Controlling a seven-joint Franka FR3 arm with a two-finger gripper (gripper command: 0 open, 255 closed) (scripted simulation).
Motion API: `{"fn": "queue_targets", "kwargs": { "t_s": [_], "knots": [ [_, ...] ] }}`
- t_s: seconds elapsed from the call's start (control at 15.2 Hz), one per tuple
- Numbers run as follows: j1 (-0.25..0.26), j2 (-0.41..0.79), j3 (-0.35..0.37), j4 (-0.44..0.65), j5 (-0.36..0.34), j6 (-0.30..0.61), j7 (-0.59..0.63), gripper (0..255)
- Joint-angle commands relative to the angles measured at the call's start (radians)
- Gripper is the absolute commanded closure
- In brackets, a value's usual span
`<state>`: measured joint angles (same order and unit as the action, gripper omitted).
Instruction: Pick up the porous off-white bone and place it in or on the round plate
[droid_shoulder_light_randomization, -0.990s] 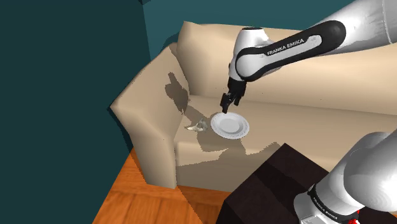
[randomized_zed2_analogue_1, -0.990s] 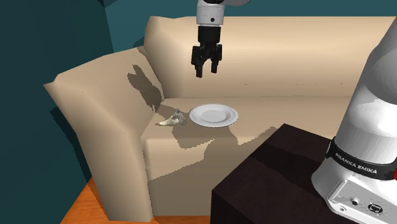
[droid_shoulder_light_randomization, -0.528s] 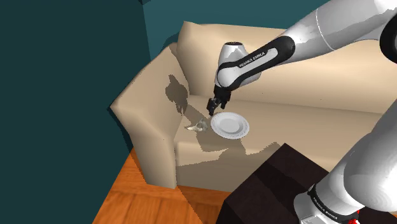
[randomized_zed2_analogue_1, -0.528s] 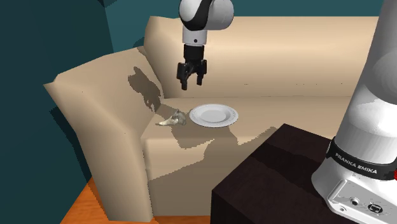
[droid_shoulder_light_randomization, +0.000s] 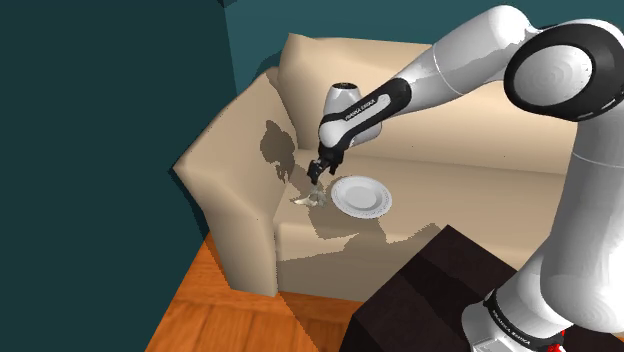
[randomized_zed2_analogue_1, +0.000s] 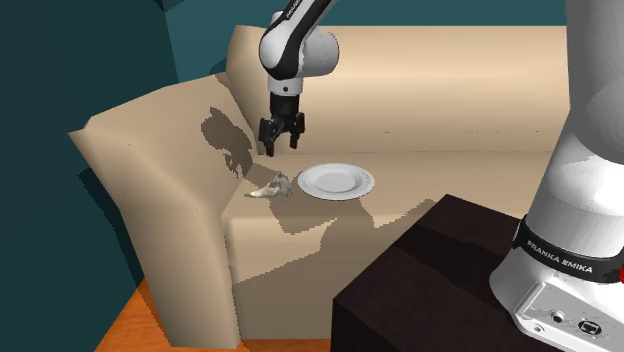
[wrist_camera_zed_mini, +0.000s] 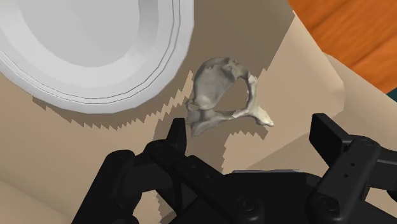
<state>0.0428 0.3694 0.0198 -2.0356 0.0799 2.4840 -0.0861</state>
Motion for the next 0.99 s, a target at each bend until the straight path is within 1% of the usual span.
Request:
{"fn": "queue_targets", "kwargs": {
  "t_s": [0.0, 0.4, 0.86, 0.92],
  "knots": [
    [0.001, 0.038, 0.001, 0.017, 0.001, 0.023, 0.0, 0],
    [0.003, 0.099, 0.003, 0.025, 0.004, 0.077, -0.001, 0],
    [0.003, 0.099, 0.003, 0.025, 0.004, 0.077, -0.001, 0],
    [0.003, 0.099, 0.003, 0.025, 0.004, 0.077, -0.001, 255]
  ]
}}
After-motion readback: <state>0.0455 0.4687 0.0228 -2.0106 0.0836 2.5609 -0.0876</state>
